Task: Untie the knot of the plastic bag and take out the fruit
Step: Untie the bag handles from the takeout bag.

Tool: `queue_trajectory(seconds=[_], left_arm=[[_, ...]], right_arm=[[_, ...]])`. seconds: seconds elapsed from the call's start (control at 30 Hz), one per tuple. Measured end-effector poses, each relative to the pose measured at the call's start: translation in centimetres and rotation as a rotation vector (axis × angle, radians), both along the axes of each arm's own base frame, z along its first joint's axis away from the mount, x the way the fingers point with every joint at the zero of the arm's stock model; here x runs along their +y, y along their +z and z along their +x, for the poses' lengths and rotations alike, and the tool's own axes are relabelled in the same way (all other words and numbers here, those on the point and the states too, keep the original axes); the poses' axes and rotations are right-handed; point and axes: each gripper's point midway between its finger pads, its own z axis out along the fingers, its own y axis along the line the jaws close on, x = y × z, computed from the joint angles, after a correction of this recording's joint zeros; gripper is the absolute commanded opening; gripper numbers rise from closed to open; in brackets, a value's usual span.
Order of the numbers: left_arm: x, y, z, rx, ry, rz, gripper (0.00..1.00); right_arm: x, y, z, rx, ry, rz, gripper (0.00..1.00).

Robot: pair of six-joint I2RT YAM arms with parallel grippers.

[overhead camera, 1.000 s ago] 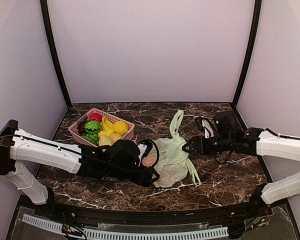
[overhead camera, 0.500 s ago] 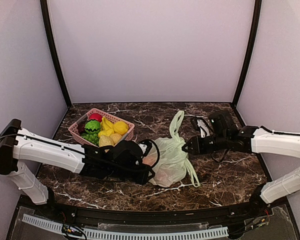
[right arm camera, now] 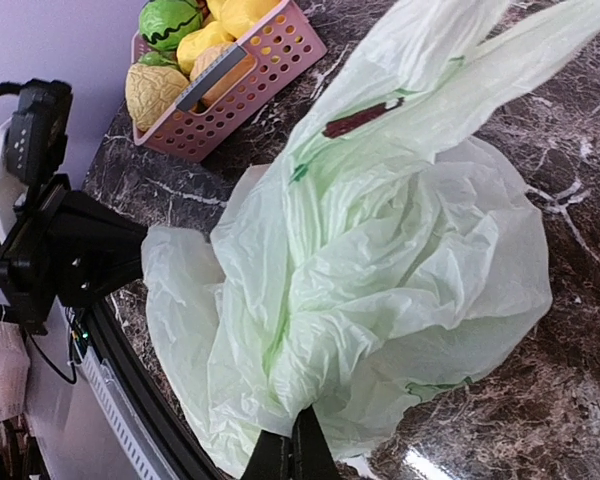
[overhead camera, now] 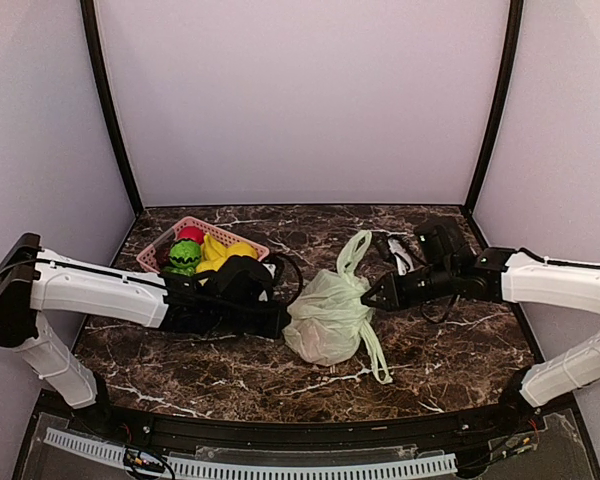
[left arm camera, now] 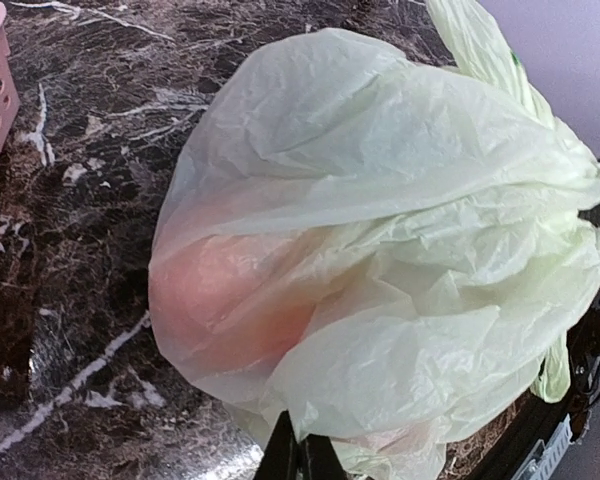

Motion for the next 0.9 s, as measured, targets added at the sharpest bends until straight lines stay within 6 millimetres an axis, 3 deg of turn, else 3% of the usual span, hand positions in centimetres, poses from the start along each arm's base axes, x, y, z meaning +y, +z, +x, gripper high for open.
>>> queue_trajectory(seconds=[0.27,0.5,0.6,0.67,0.77,0.9], left_arm=[[1.9,0.8,3.4,-0.071,0.029,0.047,0.01],[3.9,0.8,6.0,-0.106,0.081,0.093,0.01],[4.0,0.5,6.6,-0.114,0.082,0.116,0.04],[4.2,0.3,6.8,-0.121,0.081,0.138,0.18],[4.8,0.4,6.9,-0.137,0.083,0.174,0.48],[6.6,1.8,6.8,-0.165,0.118,0.210,0.70]], right_arm=[[2.8,0.4,-3.4,0.011,0.113,0.022,0.00],[6.2,-1.6,-4.7,0.051,0.168,0.033,0.00],[7.2,-1.3,-4.8,0.052,0.178,0.040,0.19],[7.5,-0.6,-4.7,0.036,0.175,0.052,0.30],[7.2,0.7,-4.3,-0.008,0.155,0.061,0.43],[5.8,3.3,-3.7,-0.087,0.119,0.082,0.55]])
